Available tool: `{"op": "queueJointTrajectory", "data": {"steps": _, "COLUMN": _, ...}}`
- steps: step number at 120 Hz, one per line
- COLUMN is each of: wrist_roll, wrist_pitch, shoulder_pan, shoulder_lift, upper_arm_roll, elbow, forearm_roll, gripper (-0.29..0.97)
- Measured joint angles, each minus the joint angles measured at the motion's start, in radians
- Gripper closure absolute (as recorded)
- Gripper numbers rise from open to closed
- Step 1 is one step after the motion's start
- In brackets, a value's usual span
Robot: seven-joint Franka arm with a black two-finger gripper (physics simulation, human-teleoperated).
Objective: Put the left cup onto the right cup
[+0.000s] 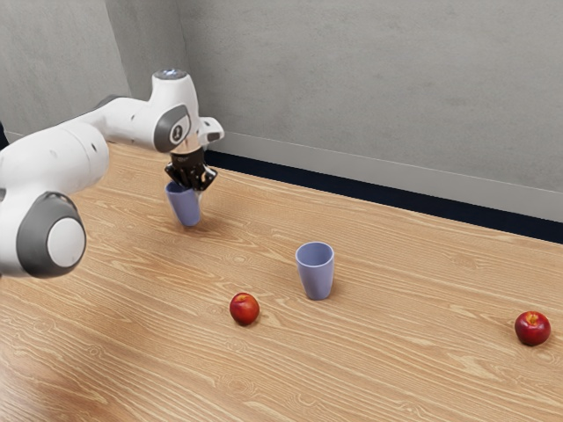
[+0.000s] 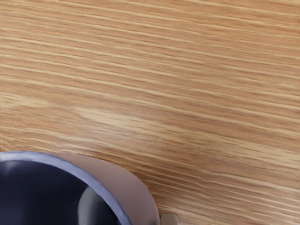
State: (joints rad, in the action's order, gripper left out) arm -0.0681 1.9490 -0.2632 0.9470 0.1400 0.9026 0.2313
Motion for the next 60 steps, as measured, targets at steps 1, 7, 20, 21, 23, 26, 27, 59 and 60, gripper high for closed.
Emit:
{"op": "queueJointTrajectory", "data": {"steps": 1, "wrist_roll": 0.0, "wrist_pitch": 0.0, "shoulder_pan": 0.002, "shoulder_lift": -0.004, "upper_arm_roll": 0.0, "elbow": 0.002, "forearm_roll": 0.001, "gripper": 0.75}}
{"op": "queueJointTrajectory", "data": {"steps": 7, "wrist_roll": -0.001, "wrist_pitch": -0.002, "shoulder_pan": 0.017, "shoulder_lift": -0.027, "upper_arm_roll": -0.007, "elbow": 0.01, "forearm_roll": 0.006, "gripper": 0.76}}
{"op": "queueJointTrajectory", "data": {"steps": 20, "wrist_roll": -0.003, "wrist_pitch": -0.008, "shoulder_pan": 0.058, "shoulder_lift": -0.065, "upper_arm_roll": -0.019, "elbow": 0.025, "forearm_roll": 0.011, "gripper": 0.76}}
{"op": "queueJointTrajectory", "data": {"steps": 21, "wrist_roll": -0.003, "wrist_pitch": -0.008, "shoulder_pan": 0.061, "shoulder_lift": -0.068, "upper_arm_roll": -0.019, "elbow": 0.027, "forearm_roll": 0.011, "gripper": 0.76}}
{"op": "queueJointTrajectory", "data": {"steps": 23, "wrist_roll": -0.004, "wrist_pitch": -0.009, "shoulder_pan": 0.069, "shoulder_lift": -0.074, "upper_arm_roll": -0.019, "elbow": 0.029, "forearm_roll": 0.011, "gripper": 0.76}}
{"op": "queueJointTrajectory", "data": {"steps": 26, "wrist_roll": -0.004, "wrist_pitch": -0.01, "shoulder_pan": 0.082, "shoulder_lift": -0.082, "upper_arm_roll": -0.02, "elbow": 0.032, "forearm_roll": 0.01, "gripper": 0.76}}
{"op": "queueJointTrajectory", "data": {"steps": 27, "wrist_roll": -0.004, "wrist_pitch": -0.01, "shoulder_pan": 0.086, "shoulder_lift": -0.085, "upper_arm_roll": -0.02, "elbow": 0.033, "forearm_roll": 0.01, "gripper": 0.76}}
{"op": "queueJointTrajectory", "data": {"steps": 59, "wrist_roll": -0.03, "wrist_pitch": -0.015, "shoulder_pan": 0.182, "shoulder_lift": -0.248, "upper_arm_roll": -0.016, "elbow": 0.21, "forearm_roll": -0.02, "gripper": 0.77}}
{"op": "queueJointTrajectory", "data": {"steps": 60, "wrist_roll": -0.031, "wrist_pitch": -0.015, "shoulder_pan": 0.185, "shoulder_lift": -0.253, "upper_arm_roll": -0.016, "elbow": 0.215, "forearm_roll": -0.02, "gripper": 0.77}}
